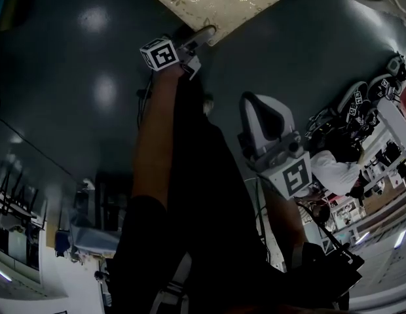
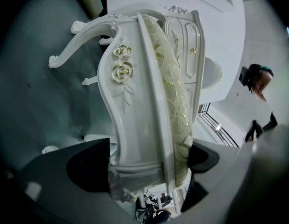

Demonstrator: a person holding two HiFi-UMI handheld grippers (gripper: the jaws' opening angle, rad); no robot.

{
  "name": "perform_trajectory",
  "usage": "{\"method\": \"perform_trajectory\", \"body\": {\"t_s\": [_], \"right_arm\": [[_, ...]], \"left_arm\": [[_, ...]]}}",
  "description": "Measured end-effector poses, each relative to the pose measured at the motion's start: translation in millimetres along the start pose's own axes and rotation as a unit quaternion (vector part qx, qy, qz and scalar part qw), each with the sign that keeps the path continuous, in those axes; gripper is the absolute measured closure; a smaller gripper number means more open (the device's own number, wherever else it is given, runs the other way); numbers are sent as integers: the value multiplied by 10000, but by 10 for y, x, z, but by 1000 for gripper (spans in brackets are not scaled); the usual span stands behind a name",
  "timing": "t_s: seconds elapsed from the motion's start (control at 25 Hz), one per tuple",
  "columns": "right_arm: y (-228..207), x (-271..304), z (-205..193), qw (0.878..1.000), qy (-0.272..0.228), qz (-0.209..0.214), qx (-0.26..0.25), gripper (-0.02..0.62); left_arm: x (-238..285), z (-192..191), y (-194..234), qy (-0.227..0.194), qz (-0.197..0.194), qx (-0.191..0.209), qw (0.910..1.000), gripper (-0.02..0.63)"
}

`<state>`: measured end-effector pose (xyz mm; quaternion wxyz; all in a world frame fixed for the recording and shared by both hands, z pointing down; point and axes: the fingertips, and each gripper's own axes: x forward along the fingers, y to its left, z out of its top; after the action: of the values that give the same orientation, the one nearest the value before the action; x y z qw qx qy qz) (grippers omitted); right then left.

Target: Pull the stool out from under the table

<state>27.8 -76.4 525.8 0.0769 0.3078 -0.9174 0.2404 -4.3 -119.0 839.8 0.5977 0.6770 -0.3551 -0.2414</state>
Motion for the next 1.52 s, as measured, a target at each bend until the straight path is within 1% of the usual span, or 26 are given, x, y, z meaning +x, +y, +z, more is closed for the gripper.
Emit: {"method": "perform_trajectory", "body": {"t_s": [0.12, 0.2, 0.32, 0.4, 0.56, 0.68, 0.84, 1.0, 1.2, 1.32, 1.44, 1.52], "right_arm": [[38, -272, -207, 10000, -31, -4, -14, 596], [65, -487, -315, 9999, -98, -22, -15, 595], [200, -915, -455, 9998, -139, -112, 55, 596], [295, -1132, -561, 9998, -133, -141, 88, 596], [476, -1490, -783, 9997, -153, -135, 114, 595], [583, -1766, -949, 9998, -142, -112, 126, 595], [682, -2061, -1083, 9998, -110, -136, 126, 597], [742, -2236, -1087, 9996, -165, -223, 71, 595], [777, -2399, -1075, 9993, -191, -304, 62, 596], [831, -2424, -1087, 9993, -187, -320, 71, 595], [889, -2417, -1083, 9992, -205, -342, 98, 595], [918, -2405, -1071, 9993, -195, -311, 96, 595]], "left_arm": [[-123, -283, 50, -28, -3, -5, 10000, 117], [-204, -430, 74, -134, 36, 36, 9999, 116], [-368, -770, -58, -216, 37, -27, 9998, 115], [-478, -954, -92, -275, 54, 33, 9996, 115], [-626, -1263, -80, -522, 18, 172, 9985, 115], [-641, -1466, -155, -741, 49, 58, 9972, 115], [-648, -1751, -188, -907, 89, -30, 9958, 115], [-690, -1883, -191, -940, 84, -32, 9955, 112], [-673, -1895, -267, -852, 40, -12, 9964, 98], [-657, -1902, -322, -785, 4, -140, 9968, 87], [-652, -1933, -341, -837, -44, -426, 9956, 82], [-668, -1943, -340, -874, -17, -512, 9949, 81]]}}
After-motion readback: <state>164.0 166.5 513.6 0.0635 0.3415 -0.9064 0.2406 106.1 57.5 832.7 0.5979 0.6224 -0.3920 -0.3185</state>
